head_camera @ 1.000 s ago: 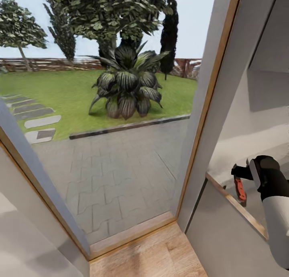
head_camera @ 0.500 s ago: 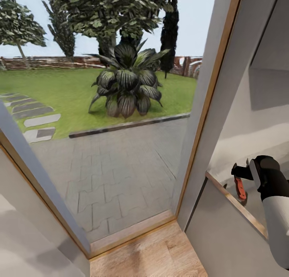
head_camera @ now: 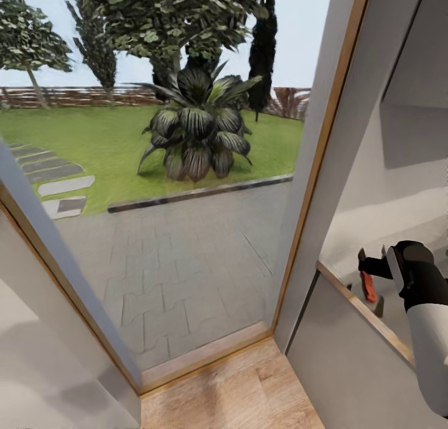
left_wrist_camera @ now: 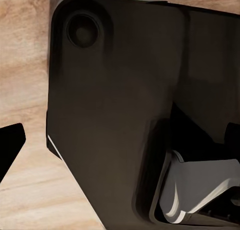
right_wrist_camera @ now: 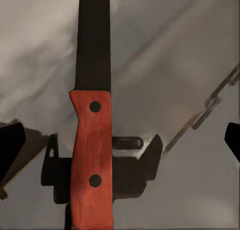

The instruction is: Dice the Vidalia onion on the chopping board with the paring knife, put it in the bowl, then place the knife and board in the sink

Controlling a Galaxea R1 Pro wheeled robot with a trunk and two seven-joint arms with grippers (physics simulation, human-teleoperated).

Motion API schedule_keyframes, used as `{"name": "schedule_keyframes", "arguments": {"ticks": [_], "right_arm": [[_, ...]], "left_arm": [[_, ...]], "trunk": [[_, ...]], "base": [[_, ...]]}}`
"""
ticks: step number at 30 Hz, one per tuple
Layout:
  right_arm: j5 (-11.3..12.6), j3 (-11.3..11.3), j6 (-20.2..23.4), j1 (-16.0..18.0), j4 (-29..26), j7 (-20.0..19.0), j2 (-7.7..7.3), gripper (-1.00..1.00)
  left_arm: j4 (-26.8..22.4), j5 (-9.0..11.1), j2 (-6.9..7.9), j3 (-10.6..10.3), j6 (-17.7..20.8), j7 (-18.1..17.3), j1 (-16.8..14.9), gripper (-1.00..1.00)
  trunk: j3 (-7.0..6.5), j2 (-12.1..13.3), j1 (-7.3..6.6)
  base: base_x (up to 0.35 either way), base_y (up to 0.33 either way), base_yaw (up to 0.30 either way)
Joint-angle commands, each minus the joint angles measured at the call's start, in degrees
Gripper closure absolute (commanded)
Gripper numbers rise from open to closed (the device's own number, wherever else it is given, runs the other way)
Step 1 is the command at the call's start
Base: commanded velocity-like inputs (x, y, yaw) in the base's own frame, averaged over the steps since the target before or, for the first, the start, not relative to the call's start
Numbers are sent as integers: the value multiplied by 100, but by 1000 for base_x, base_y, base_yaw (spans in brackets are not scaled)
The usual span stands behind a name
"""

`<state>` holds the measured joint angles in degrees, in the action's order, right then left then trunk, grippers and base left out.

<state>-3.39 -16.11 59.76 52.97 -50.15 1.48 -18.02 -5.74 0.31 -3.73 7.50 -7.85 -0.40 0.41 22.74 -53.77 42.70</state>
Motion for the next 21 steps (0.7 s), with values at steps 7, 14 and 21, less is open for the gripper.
{"name": "schedule_keyframes", "arguments": {"ticks": [7, 14, 21], "right_arm": [[-31, -6, 24, 3, -4, -16, 1, -100], [-30, -6, 24, 3, -4, -16, 1, -100], [-33, -6, 24, 3, -4, -16, 1, -100]], "left_arm": [[-7, 4, 3, 32, -6, -4, 3, -100], [-8, 4, 3, 32, -6, -4, 3, -100], [-9, 4, -4, 32, -6, -4, 3, -100]], "trunk": [[5, -4, 0], [19, -4, 0], [52, -4, 0]], "base": [[-23, 0, 0], [-3, 0, 0], [-33, 0, 0]]}}
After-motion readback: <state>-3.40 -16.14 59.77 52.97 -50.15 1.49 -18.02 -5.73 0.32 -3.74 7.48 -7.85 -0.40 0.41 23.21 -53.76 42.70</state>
